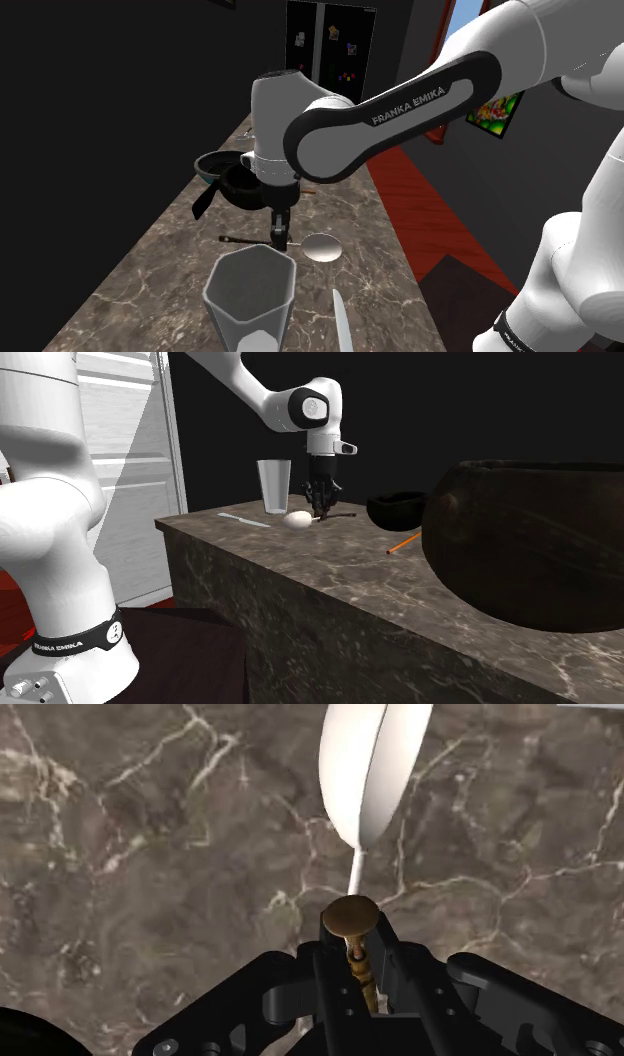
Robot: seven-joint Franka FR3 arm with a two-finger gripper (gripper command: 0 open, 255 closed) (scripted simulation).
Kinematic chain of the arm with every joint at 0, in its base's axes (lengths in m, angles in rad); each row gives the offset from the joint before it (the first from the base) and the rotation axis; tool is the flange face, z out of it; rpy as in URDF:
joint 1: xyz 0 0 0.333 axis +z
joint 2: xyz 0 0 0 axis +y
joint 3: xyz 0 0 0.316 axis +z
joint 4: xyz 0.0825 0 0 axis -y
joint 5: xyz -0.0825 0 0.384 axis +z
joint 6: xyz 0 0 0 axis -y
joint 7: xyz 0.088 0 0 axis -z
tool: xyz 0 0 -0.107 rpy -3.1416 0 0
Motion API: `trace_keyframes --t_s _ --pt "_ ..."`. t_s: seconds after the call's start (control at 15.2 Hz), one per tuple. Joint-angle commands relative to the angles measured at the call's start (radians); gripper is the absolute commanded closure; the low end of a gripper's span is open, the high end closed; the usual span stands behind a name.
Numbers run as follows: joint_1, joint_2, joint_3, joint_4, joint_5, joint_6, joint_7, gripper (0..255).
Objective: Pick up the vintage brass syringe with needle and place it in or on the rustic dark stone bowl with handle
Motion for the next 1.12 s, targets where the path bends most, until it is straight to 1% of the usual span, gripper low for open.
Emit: trace_keyframes --t_s 0.0,1.06 --pt "0.000 -0.006 0.000 0.011 0.003 -0.019 -0.002 255" --pt "-0.004 -0.062 0.000 0.164 0.024 -0.225 -0.016 255"
